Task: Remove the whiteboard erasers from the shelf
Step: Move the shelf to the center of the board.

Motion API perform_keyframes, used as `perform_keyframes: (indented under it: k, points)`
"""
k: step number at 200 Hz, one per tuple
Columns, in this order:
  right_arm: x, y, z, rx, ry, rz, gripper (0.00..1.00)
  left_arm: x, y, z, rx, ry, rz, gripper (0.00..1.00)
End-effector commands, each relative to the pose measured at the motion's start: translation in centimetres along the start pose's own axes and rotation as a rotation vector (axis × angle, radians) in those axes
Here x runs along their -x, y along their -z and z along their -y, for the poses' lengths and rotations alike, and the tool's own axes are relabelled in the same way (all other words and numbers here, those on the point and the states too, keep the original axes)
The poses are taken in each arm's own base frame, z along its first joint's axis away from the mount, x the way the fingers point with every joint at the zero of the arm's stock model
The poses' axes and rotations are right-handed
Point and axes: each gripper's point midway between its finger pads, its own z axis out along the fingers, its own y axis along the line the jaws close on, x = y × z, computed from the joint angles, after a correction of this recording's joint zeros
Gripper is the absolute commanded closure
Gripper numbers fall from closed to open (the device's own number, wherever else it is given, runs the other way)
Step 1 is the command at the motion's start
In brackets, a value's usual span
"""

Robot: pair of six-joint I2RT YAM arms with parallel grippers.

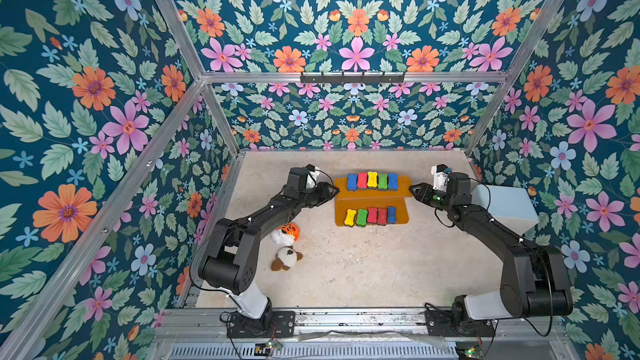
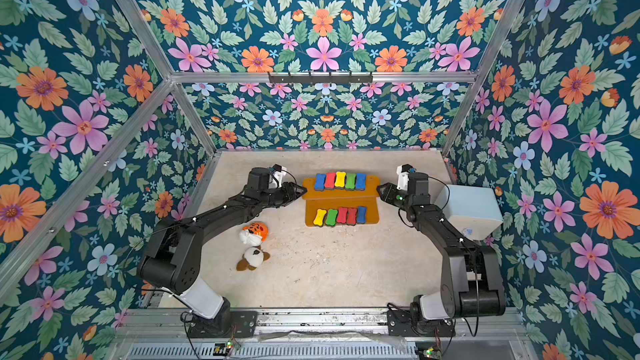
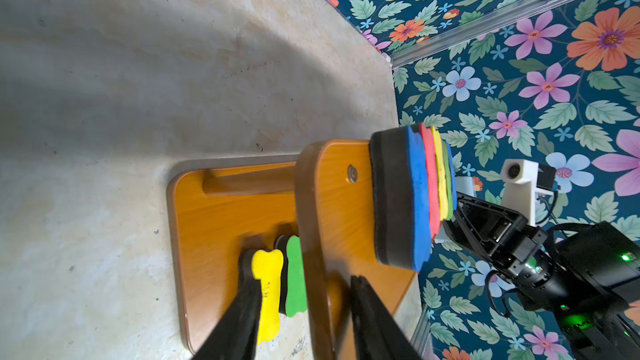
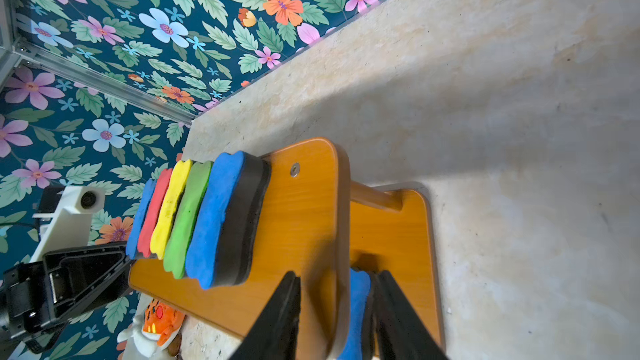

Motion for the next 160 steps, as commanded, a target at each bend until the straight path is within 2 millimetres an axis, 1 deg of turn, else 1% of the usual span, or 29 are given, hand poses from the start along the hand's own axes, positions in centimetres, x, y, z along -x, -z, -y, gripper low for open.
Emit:
perform_keyframes:
  k: [1,51,113,135,160]
  points:
    - [0.1,0.1,-0.8,0.032,-0.001,0.006,0.61,0.1,0.0,0.3,-0.008,-0.024,-0.001,0.54]
    - [-0.1,0.5,-1.1,0.039,-0.008,0.018,0.62,0.0,0.0,0.1,-0.004,-0.024,-0.003,0.54]
    - [-0.5,0.5,-2.1,0.055,-0.006,0.012,0.63,0.5,0.4,0.4,0.009,-0.042,0.012,0.52]
    - [-0.4,0.4,-1.8,0.037,-0.002,0.015,0.62,0.5,0.6,0.2,0.028,-0.049,0.018,0.51]
    - [0.0,0.9,-0.7,-0.043,0.021,0.023,0.60,0.9,1.2,-0.1,0.065,-0.060,0.036,0.50]
